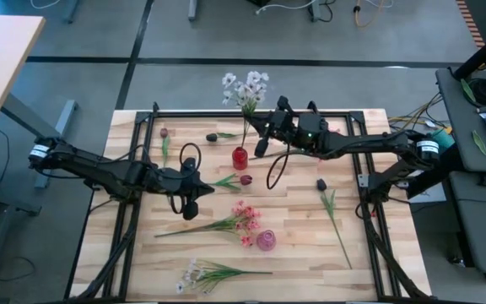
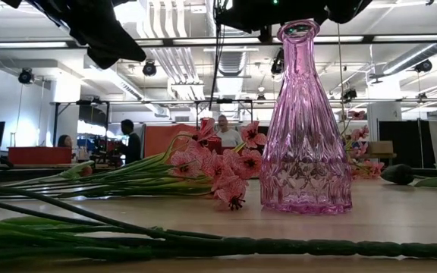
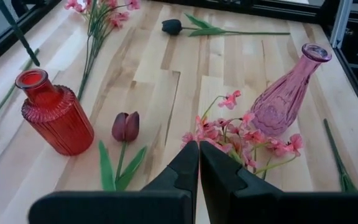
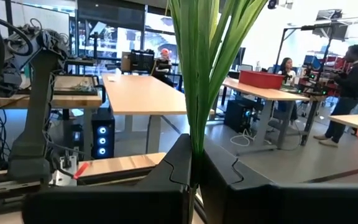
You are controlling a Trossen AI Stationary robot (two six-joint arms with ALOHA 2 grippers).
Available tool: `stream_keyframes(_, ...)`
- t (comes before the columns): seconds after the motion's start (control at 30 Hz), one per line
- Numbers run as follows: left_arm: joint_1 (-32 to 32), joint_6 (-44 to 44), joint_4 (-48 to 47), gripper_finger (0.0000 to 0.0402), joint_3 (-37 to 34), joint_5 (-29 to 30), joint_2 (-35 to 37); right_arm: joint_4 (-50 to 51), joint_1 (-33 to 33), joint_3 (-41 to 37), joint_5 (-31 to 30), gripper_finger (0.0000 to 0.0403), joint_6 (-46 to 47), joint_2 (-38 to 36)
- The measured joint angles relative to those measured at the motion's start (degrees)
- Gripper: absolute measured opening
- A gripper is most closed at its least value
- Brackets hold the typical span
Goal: Sort flowers into vase by color
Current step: Put the white flowers into the red vase
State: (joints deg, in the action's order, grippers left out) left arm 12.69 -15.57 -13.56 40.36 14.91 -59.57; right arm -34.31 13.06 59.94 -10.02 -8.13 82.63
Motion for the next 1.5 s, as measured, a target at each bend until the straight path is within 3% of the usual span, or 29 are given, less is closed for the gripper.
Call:
stream_keyframes(0.17,0.0,0.02,-0.12,0.0,0.0,3.13,-0.01,-0.93,0.0,-0.31,0.0,0.0009,-0.75,0.0)
stream_keyframes(0.6,0.02,2.66,-0.22,0.0,-0.02,3.14,-0.04,-4.59,-0.04,-2.34,0.09,0.0009,-0.73,-2.86)
stream_keyframes(0.77,0.02,5.57,0.16,0.0,-0.09,2.63,-0.08,-0.99,-0.04,-2.34,4.56,0.0009,2.72,-7.16)
stream_keyframes(0.93,0.46,0.61,4.44,0.0,-0.68,2.59,-0.32,0.23,-0.31,-3.01,6.01,0.0009,1.97,-9.39)
stream_keyframes(1.17,1.27,-1.6,5.06,0.0,-1.2,3.09,-2.6,-8.17,0.6,-5.64,5.53,0.0009,-0.21,-4.04)
stream_keyframes(1.5,1.27,0.04,4.99,0.0,-1.25,3.19,-3.93,-9.04,0.65,-5.41,5.35,0.0009,-1.72,-0.85)
